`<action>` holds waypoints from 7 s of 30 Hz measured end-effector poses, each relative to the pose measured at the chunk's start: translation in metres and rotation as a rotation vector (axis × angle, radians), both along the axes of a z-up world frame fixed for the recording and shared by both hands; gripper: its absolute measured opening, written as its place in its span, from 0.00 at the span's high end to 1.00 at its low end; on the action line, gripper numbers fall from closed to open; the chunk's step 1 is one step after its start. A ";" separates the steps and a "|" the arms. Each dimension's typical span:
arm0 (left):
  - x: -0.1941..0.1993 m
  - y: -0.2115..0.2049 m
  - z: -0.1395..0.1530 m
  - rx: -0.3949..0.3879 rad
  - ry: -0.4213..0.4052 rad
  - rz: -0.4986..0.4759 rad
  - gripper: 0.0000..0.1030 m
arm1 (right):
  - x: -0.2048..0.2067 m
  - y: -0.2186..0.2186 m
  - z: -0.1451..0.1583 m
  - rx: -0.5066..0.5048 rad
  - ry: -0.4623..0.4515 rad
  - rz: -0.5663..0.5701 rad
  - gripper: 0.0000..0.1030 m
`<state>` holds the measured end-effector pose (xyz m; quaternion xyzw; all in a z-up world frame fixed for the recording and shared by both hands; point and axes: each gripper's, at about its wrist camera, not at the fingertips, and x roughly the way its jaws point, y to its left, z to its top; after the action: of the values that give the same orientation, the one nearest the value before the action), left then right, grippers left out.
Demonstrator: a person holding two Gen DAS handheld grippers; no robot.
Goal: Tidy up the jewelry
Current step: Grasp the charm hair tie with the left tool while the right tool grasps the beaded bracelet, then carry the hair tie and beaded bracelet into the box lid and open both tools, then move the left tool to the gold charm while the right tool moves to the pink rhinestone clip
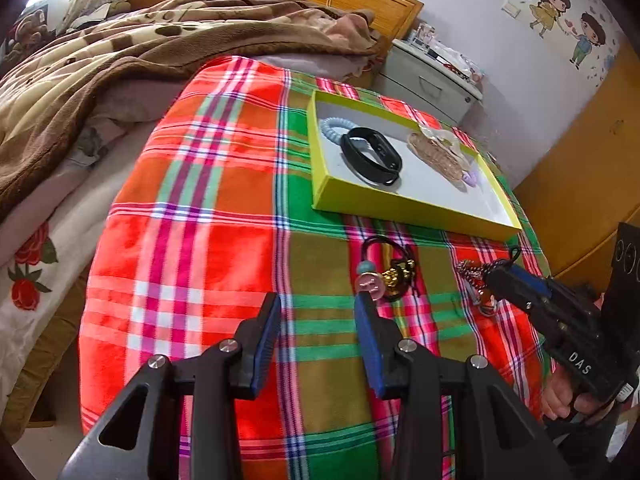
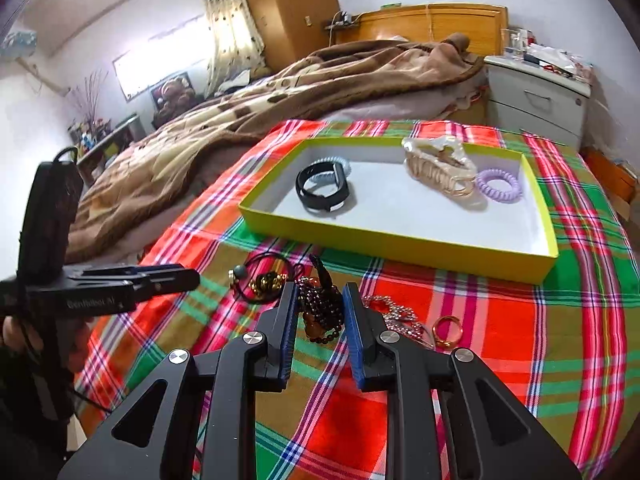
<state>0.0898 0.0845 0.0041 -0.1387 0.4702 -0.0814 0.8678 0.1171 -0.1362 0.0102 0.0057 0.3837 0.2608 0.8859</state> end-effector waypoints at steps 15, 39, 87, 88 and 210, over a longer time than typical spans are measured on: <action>0.023 -0.039 -0.006 0.051 0.020 -0.049 0.59 | -0.013 -0.019 0.011 0.064 -0.039 -0.068 0.77; 0.025 -0.048 -0.008 0.172 0.000 -0.051 0.89 | -0.021 -0.024 0.013 0.079 -0.063 -0.101 0.77; 0.083 -0.065 0.065 0.000 -0.134 -0.116 0.89 | 0.045 -0.076 0.040 0.046 -0.109 -0.320 0.77; 0.087 -0.065 0.064 0.000 -0.129 -0.115 0.89 | 0.048 -0.078 0.038 0.045 -0.106 -0.323 0.77; 0.019 -0.036 0.012 0.049 -0.025 -0.044 0.62 | 0.032 -0.021 -0.029 -0.096 0.065 0.007 0.59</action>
<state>0.1092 0.0488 0.0157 -0.1060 0.4643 -0.0905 0.8747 0.1488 -0.1571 -0.0189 -0.0296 0.4244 0.2450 0.8712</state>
